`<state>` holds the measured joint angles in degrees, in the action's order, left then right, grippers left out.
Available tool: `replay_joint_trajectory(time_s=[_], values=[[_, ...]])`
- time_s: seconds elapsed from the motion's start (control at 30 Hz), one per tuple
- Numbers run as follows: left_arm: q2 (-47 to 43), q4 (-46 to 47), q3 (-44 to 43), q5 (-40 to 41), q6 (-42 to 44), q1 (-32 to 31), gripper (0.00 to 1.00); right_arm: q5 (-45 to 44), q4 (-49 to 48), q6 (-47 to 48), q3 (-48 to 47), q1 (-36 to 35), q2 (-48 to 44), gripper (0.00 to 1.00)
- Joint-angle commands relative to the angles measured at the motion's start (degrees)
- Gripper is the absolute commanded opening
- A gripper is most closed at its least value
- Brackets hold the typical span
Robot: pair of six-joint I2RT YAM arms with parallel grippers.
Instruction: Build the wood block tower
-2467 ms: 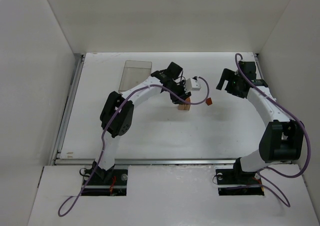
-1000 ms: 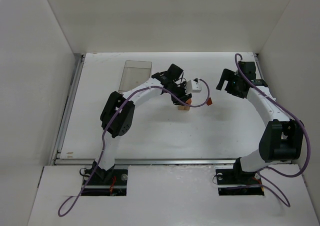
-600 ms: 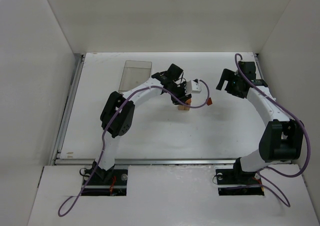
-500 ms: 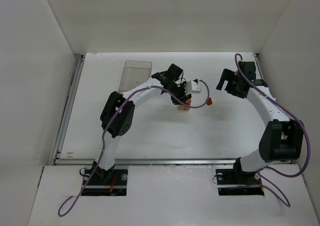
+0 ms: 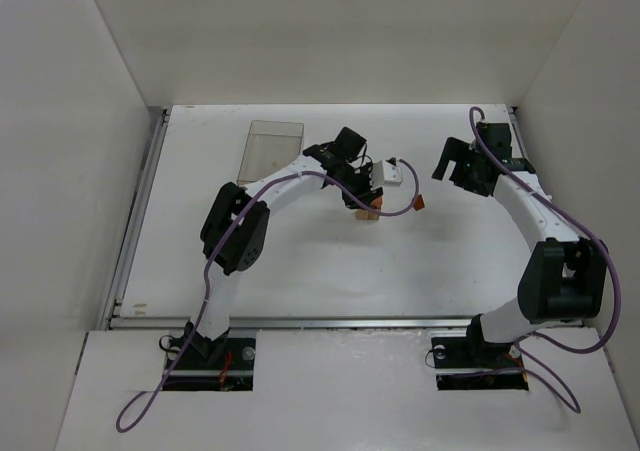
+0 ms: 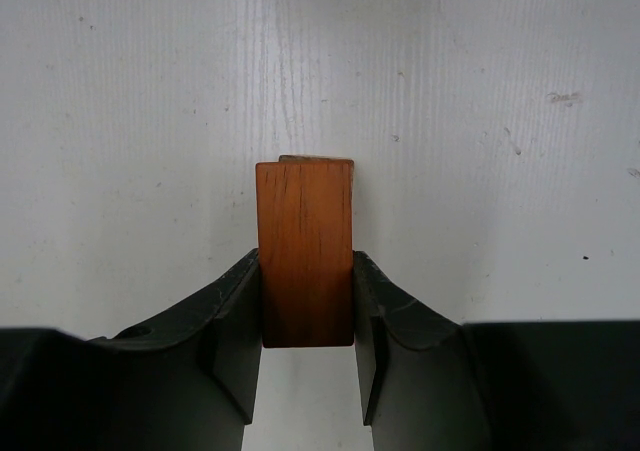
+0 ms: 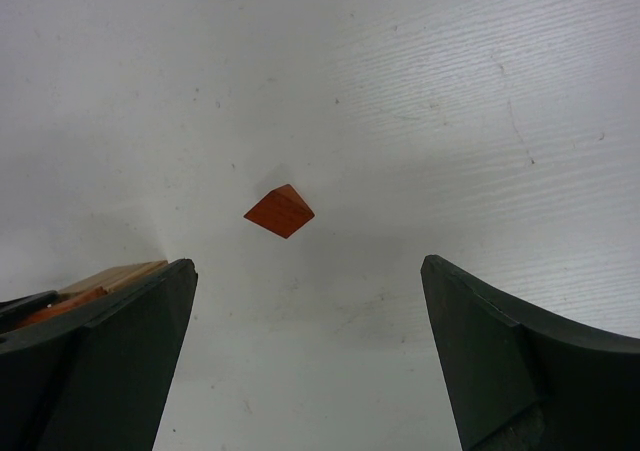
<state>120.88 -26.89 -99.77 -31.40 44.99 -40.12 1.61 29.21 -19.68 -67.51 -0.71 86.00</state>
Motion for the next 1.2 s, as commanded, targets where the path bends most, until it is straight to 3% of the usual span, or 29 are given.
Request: replay_joint_trajectory(time_s=[0.0,1.07,1.17], values=[[-4.1,-0.9,-1.7,-2.3,1.2,-0.2,0.00,0.5,-0.9,0.1,-0.4,0.2,0.5,1.00],[-3.5,-0.4,-1.1,-1.6,0.1,-0.2,0.00,0.5,-0.9,0.1,-1.0,0.2,1.5,1.00],[-3.5,-0.4,-1.1,-1.6,0.1,-0.2,0.05,0.5,-0.9,0.1,-1.0,0.2,1.5,1.00]])
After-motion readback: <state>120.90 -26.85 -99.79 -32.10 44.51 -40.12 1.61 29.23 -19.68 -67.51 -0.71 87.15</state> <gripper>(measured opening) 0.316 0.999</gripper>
